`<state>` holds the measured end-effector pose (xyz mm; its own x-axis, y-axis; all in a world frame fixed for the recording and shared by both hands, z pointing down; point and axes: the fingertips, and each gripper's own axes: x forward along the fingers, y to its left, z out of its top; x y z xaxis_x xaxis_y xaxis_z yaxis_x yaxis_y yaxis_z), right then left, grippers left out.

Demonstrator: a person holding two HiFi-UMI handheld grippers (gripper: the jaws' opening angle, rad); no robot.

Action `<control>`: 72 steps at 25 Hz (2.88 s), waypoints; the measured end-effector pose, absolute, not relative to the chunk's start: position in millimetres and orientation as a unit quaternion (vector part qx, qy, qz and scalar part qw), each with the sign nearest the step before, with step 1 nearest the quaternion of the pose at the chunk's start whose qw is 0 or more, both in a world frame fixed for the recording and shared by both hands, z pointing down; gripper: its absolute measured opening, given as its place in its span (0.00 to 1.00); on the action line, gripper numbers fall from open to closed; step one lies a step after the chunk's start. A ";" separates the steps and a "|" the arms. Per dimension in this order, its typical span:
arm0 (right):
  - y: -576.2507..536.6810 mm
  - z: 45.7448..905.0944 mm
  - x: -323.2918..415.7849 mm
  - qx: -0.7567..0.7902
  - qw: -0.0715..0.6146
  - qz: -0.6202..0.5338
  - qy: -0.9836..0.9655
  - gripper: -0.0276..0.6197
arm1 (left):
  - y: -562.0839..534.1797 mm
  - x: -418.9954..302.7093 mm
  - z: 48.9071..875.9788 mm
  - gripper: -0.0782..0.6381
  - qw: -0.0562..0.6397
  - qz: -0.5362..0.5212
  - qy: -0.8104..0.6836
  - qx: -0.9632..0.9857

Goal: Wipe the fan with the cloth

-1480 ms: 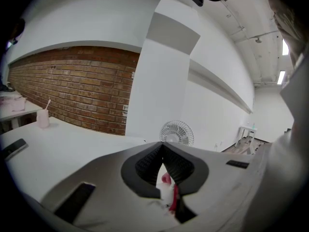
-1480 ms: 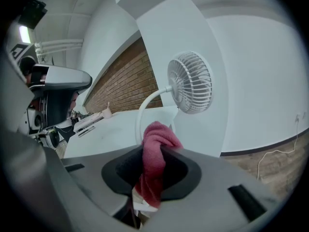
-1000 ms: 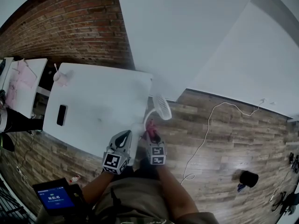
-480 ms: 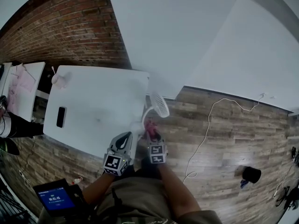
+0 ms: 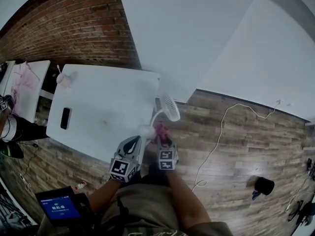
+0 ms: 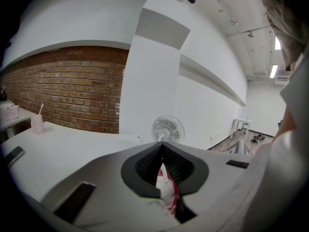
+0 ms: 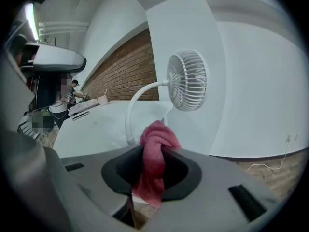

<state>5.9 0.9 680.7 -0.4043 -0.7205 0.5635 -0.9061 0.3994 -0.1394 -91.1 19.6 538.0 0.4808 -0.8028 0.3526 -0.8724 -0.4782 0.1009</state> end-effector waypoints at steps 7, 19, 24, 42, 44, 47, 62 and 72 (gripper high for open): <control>5.5 695.7 20.4 0.513 0.266 0.193 -0.793 0.22 | 17.0 -96.9 535.6 0.14 0.141 0.115 -0.519 0.835; -7.2 642.1 15.9 0.523 0.163 0.184 -0.816 0.22 | 16.9 -103.3 535.6 0.14 0.152 0.107 -0.528 0.828; -8.5 645.4 -7.8 0.497 0.159 0.195 -0.831 0.22 | 12.8 -105.8 535.1 0.14 0.148 0.108 -0.533 0.826; -3.1 671.9 -4.5 0.481 0.186 0.222 -0.828 0.22 | 9.9 -99.4 532.7 0.14 0.134 0.100 -0.529 0.832; -2.4 673.8 -4.1 0.480 0.181 0.227 -0.828 0.22 | 9.6 -100.5 531.6 0.14 0.136 0.100 -0.531 0.831; -2.7 675.5 -3.6 0.478 0.178 0.227 -0.830 0.22 | 9.3 -105.6 532.7 0.14 0.139 0.101 -0.535 0.827; 1.6 679.8 4.8 0.478 0.171 0.236 -0.829 0.22 | 15.8 -112.3 540.4 0.14 0.161 0.106 -0.538 0.821; 4.6 678.2 3.1 0.479 0.204 0.204 -0.829 0.22 | 18.8 -107.6 542.5 0.14 0.166 0.107 -0.531 0.824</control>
<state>3.1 4.6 678.2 -0.4581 -0.7115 0.5329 -0.8774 0.4579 -0.1430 -107.6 18.8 542.5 0.4134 -0.8400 0.3515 -0.9106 -0.3813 0.1597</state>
